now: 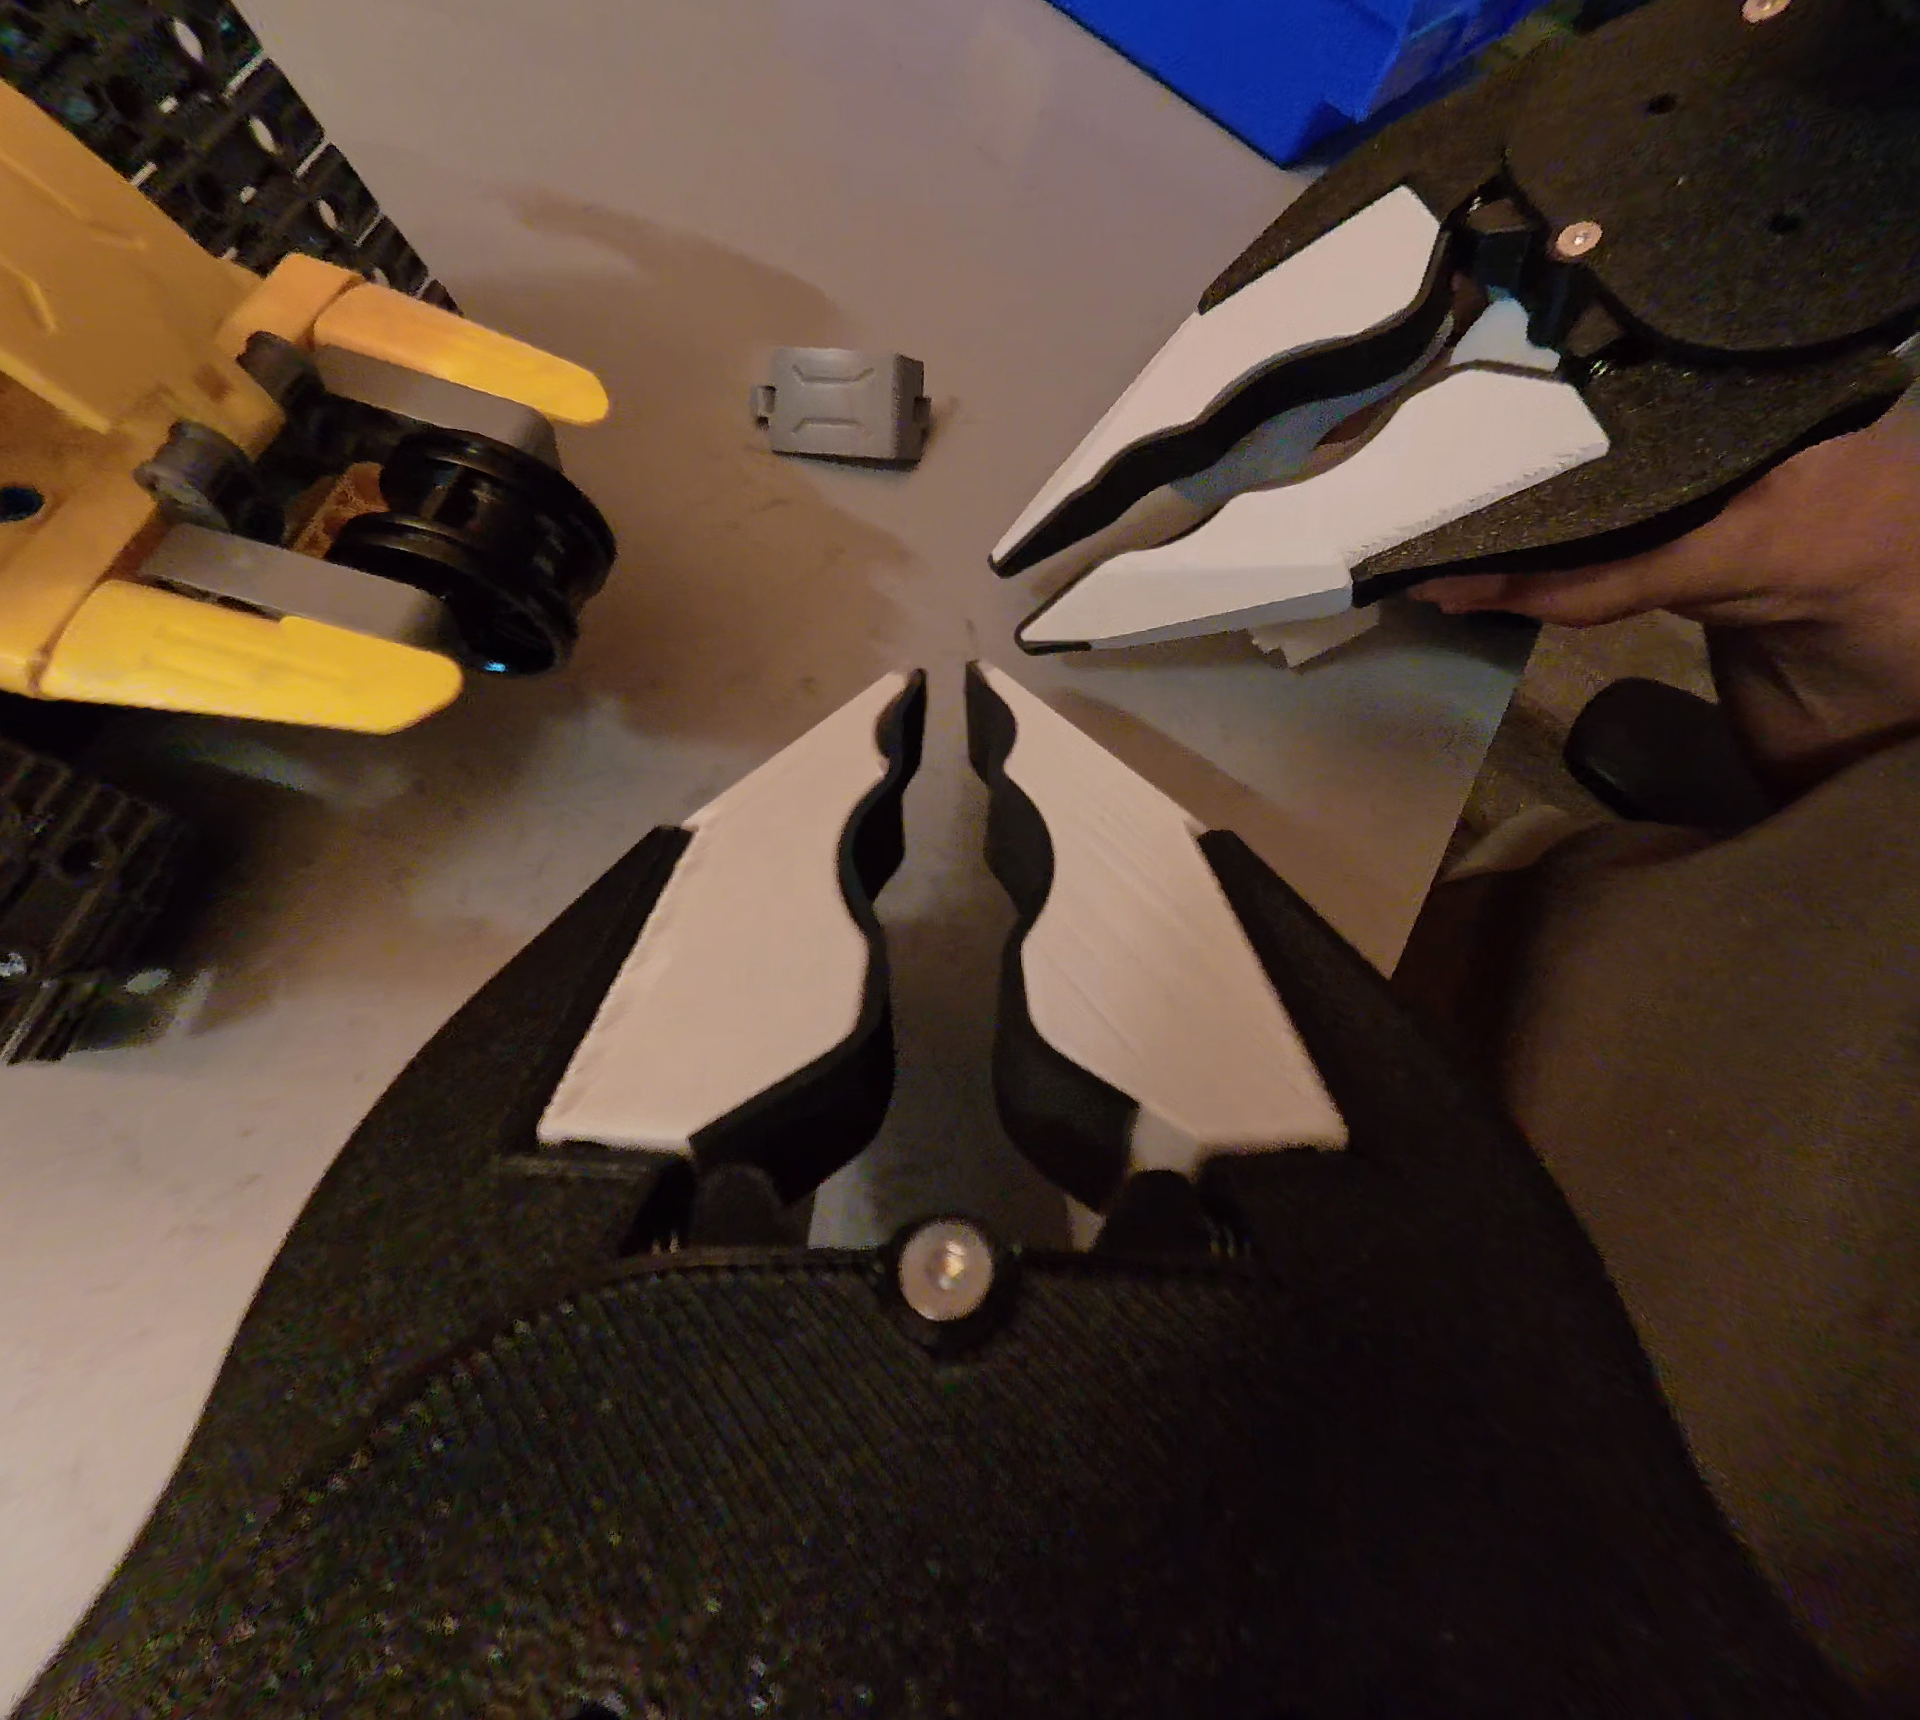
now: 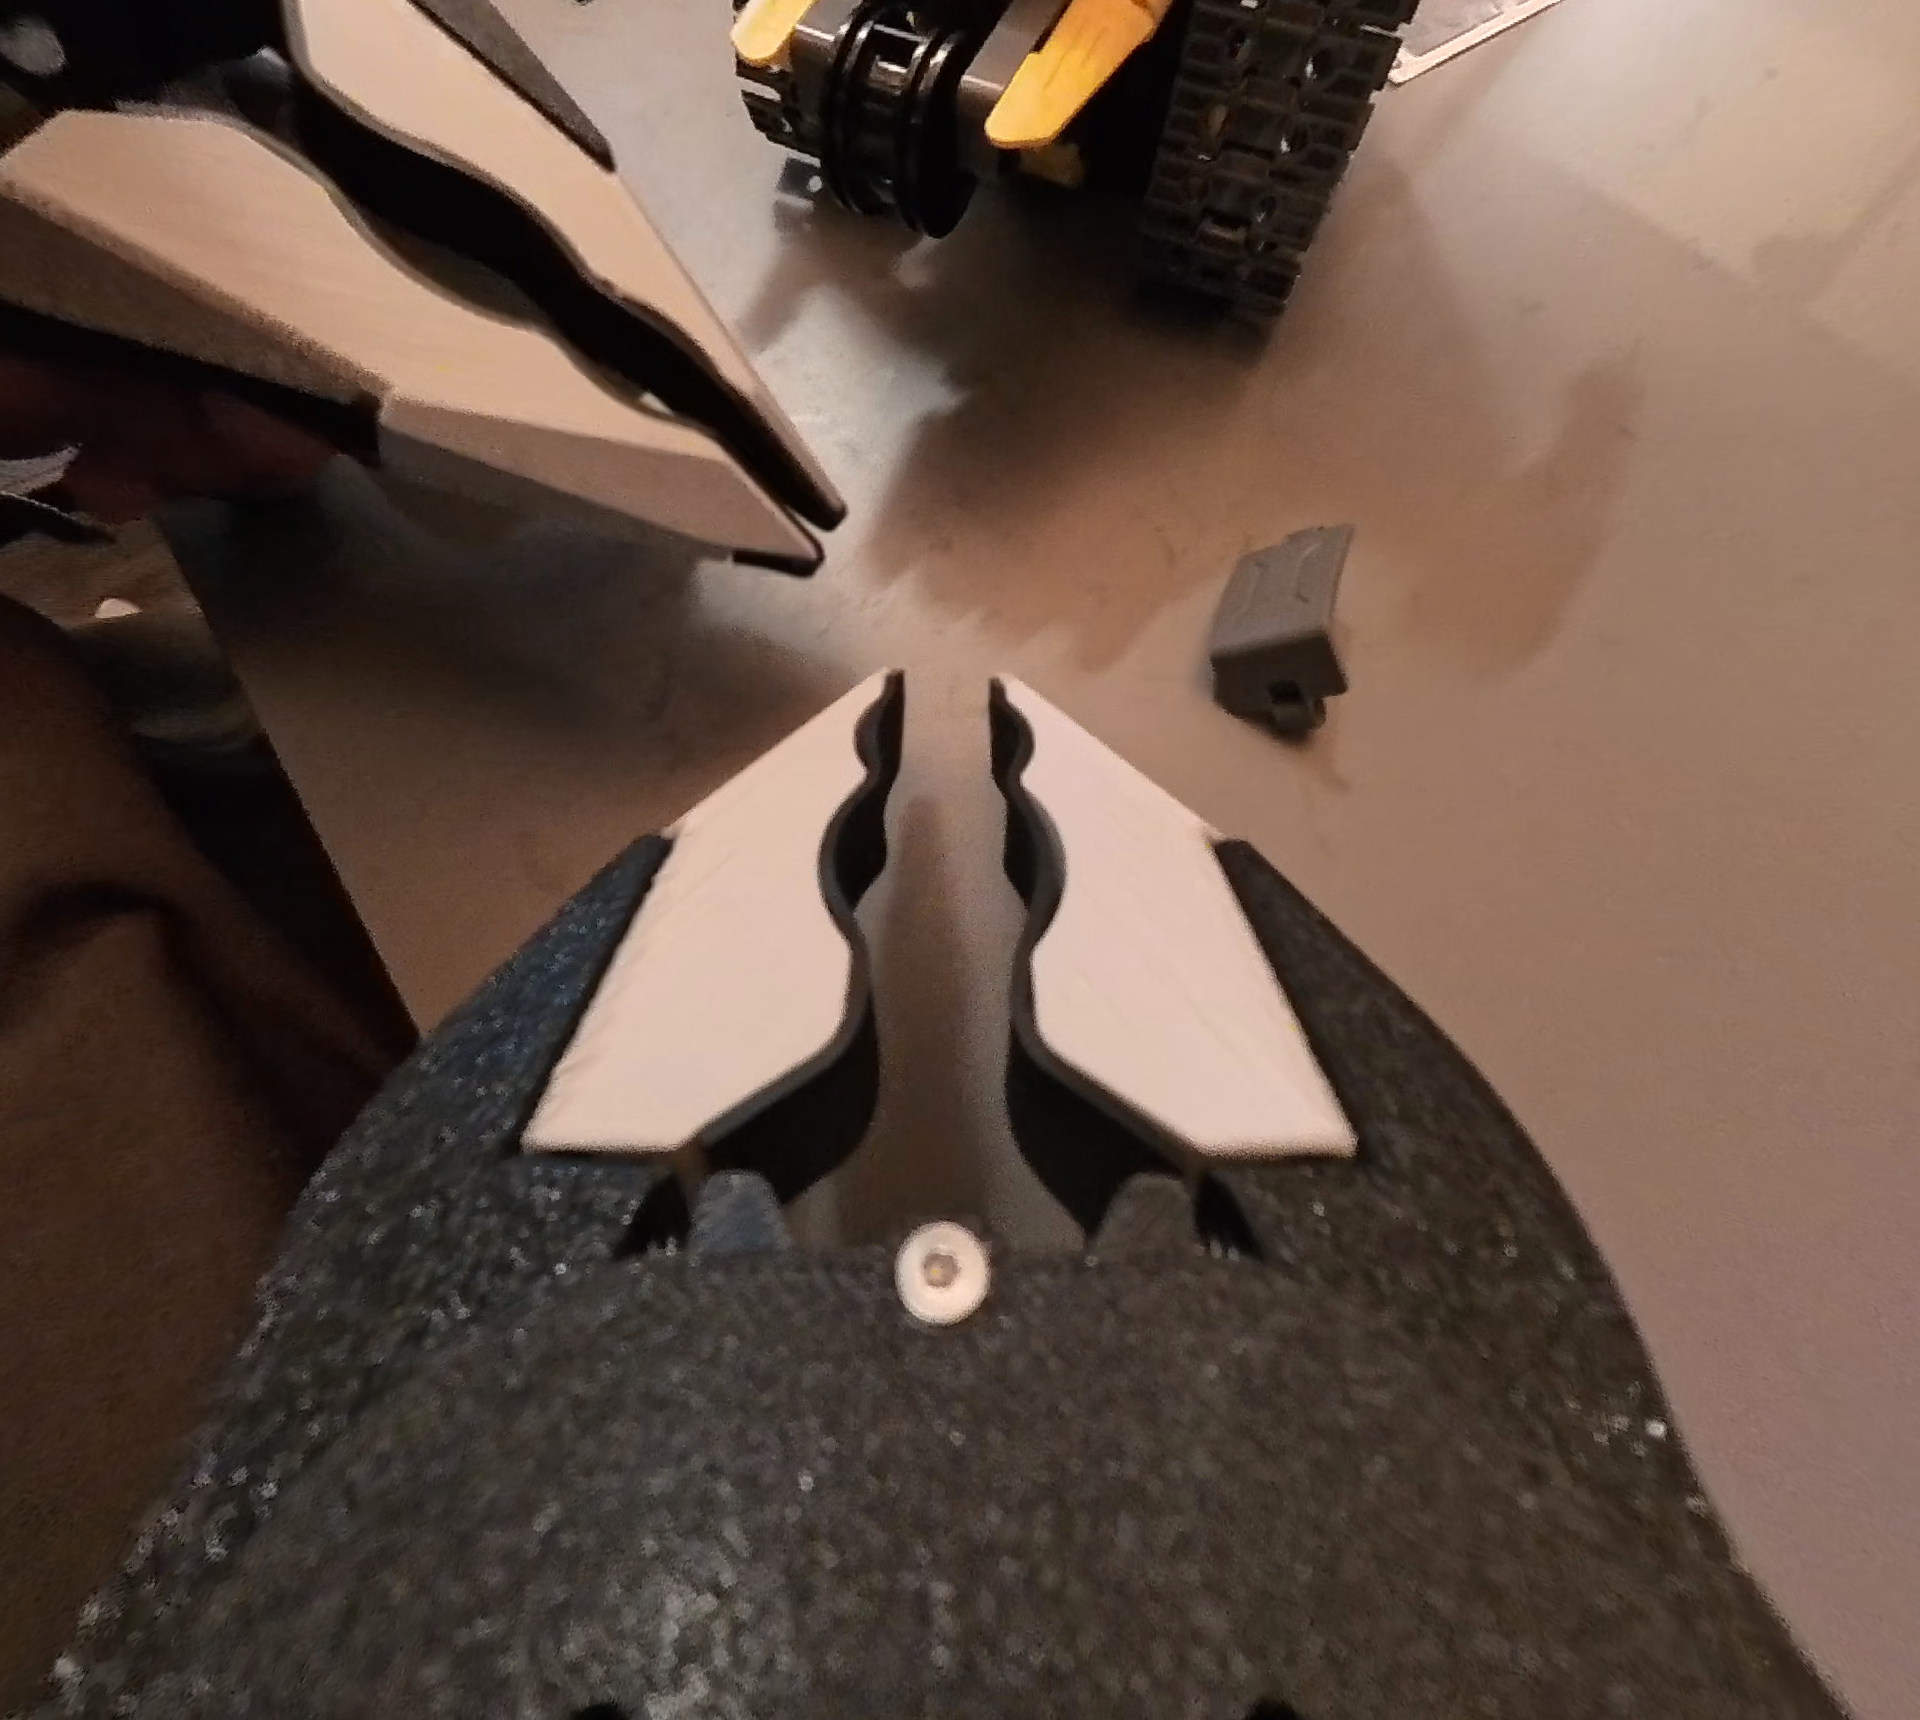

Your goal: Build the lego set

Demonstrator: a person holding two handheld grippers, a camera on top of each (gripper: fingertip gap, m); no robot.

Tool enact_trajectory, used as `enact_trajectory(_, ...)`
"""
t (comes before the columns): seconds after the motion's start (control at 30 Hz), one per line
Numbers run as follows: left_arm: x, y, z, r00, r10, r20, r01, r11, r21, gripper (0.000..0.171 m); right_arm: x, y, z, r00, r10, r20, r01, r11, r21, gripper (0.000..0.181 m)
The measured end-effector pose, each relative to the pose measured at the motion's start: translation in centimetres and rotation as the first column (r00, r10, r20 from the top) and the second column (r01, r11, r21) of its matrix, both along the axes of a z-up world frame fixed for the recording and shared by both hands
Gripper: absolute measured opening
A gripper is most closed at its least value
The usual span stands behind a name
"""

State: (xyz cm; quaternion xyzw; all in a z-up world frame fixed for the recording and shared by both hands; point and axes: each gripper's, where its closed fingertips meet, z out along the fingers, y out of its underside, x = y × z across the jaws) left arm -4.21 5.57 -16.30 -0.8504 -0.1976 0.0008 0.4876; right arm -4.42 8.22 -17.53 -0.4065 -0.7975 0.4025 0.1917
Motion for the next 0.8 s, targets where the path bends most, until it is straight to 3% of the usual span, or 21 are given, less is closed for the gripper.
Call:
enact_trajectory(0.13,-0.1,0.0,-0.1,0.999,-0.002,0.040,0.001,1.000,0.011,0.024,0.0,0.0,0.0,1.000,0.002,-0.007,-0.002,1.000,0.007,0.014)
enact_trajectory(0.23,-0.1,0.0,-0.1,0.999,0.002,0.039,-0.002,1.000,0.007,0.027,0.0,0.0,0.0,1.000,-0.001,-0.010,0.001,1.000,0.013,0.014)
enact_trajectory(0.43,-0.1,0.0,-0.1,1.000,0.007,0.017,-0.007,1.000,0.002,0.027,-0.2,0.0,0.2,0.999,-0.002,-0.037,0.003,1.000,0.026,0.010)
enact_trajectory(0.53,0.6,0.2,0.2,0.999,-0.041,0.017,0.041,0.999,0.019,0.013,-0.4,0.2,0.7,0.996,-0.013,-0.087,0.017,0.999,0.047,0.006)
enact_trajectory(0.8,1.2,0.2,0.2,0.998,-0.062,0.031,0.061,0.998,0.025,0.015,-0.9,1.3,1.0,0.991,-0.062,-0.122,0.070,0.996,0.061,0.011)
